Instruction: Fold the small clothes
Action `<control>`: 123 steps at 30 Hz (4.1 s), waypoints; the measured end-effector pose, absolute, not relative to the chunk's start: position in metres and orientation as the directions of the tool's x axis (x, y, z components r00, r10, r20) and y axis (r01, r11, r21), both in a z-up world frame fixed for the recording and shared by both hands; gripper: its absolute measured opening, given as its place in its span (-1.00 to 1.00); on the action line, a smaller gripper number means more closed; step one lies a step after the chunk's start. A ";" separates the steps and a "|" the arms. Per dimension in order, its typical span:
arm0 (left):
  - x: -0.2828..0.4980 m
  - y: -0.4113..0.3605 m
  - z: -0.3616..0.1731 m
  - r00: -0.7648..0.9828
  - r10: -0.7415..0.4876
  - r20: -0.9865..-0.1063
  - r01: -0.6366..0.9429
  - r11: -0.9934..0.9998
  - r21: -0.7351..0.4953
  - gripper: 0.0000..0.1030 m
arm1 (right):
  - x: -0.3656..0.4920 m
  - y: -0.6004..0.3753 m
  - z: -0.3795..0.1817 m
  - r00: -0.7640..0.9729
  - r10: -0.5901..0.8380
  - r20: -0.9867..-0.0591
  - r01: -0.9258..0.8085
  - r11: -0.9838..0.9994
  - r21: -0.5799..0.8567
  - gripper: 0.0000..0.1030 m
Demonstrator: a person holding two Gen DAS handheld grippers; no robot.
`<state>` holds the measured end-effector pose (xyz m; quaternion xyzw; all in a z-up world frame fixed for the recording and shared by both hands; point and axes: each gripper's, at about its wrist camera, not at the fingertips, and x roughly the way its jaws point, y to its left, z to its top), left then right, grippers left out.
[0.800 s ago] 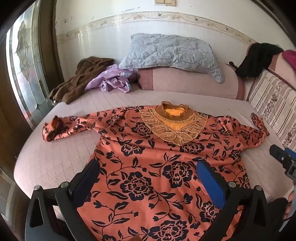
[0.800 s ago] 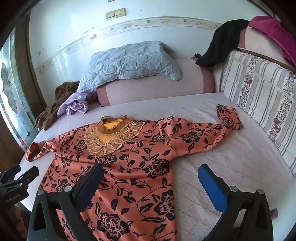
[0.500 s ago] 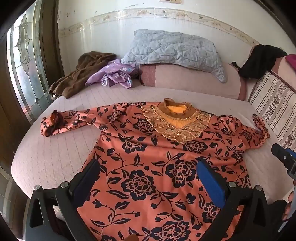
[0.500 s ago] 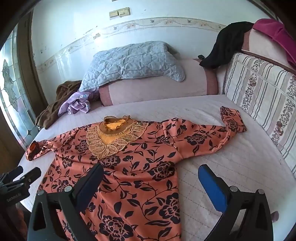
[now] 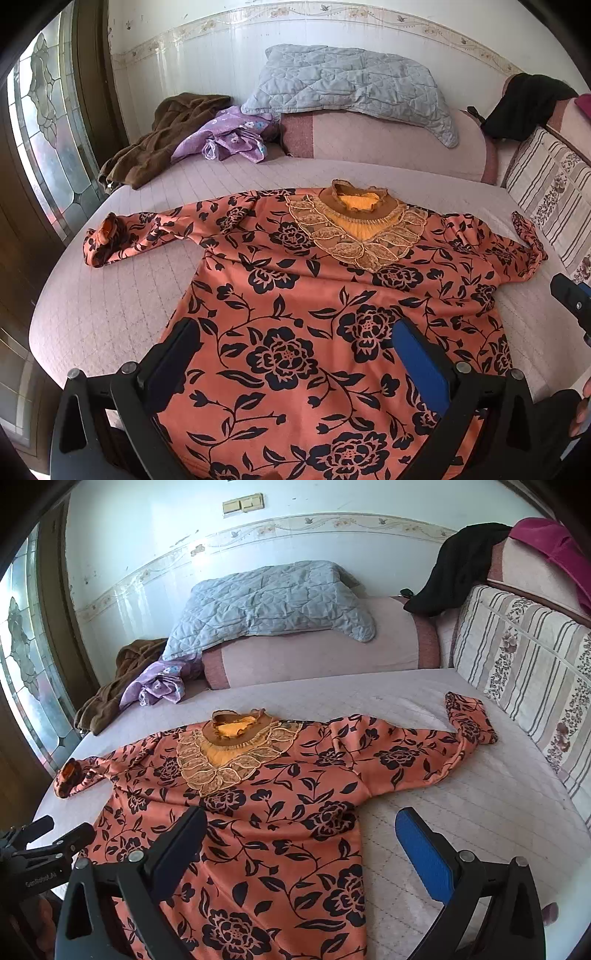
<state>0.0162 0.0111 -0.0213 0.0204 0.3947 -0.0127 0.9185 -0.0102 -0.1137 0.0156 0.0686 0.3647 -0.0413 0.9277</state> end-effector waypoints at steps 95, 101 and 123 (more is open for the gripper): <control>0.138 0.067 -0.101 0.626 0.044 -0.778 -0.007 0.999 0.050 1.00 | 0.165 -0.392 -0.058 0.430 -0.162 -0.888 0.543 0.833 0.111 0.79; 0.165 0.068 -0.125 0.618 0.058 -0.784 -0.001 0.997 0.073 1.00 | 0.240 -0.421 -0.103 0.253 -0.269 -0.929 0.552 0.829 -0.090 0.47; 0.165 0.091 -0.128 0.610 0.068 -0.789 -0.040 0.998 0.055 1.00 | 0.206 -0.428 -0.061 0.349 -0.265 -0.899 0.618 0.786 0.008 -0.74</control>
